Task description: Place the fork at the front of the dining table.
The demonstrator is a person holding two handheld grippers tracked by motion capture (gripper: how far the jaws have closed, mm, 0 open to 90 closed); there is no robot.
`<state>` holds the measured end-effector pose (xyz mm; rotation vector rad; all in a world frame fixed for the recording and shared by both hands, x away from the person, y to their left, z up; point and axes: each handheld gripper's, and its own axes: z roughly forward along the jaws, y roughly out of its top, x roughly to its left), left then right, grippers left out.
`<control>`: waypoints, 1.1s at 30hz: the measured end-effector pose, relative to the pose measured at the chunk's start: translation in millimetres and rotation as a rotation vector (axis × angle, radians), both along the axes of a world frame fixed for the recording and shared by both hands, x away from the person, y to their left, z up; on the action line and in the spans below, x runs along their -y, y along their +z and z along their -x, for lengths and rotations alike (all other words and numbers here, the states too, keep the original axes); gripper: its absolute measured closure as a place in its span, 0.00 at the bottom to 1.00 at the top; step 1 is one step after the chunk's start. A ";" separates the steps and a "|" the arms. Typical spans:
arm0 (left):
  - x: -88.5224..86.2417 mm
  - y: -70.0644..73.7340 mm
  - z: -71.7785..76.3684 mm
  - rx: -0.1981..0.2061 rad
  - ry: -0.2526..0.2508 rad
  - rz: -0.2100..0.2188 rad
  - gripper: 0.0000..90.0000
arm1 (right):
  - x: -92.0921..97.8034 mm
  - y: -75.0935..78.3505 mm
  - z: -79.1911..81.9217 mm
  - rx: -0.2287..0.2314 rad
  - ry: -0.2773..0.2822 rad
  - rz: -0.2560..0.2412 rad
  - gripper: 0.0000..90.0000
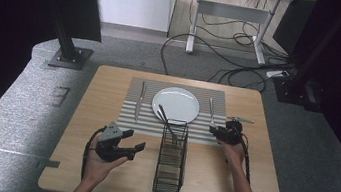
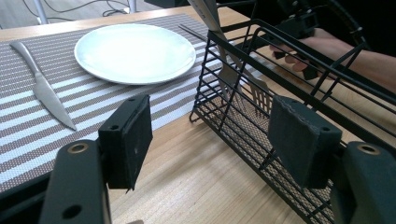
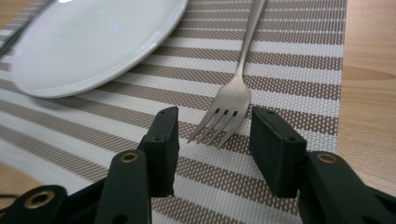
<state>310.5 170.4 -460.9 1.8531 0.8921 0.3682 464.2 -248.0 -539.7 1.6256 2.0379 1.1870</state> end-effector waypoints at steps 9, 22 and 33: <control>-0.9 -1.9 0.9 0.001 0.006 -0.014 0.34 | 15.8 22.5 31.7 0.111 0.048 -0.014 0.53; -7.2 -6.8 0.1 -0.005 0.027 -0.032 0.34 | 18.9 32.9 100.1 0.219 0.188 0.026 0.51; -10.1 -9.4 -1.0 -0.009 0.037 -0.039 0.34 | 24.0 22.1 122.9 0.241 0.216 0.044 0.50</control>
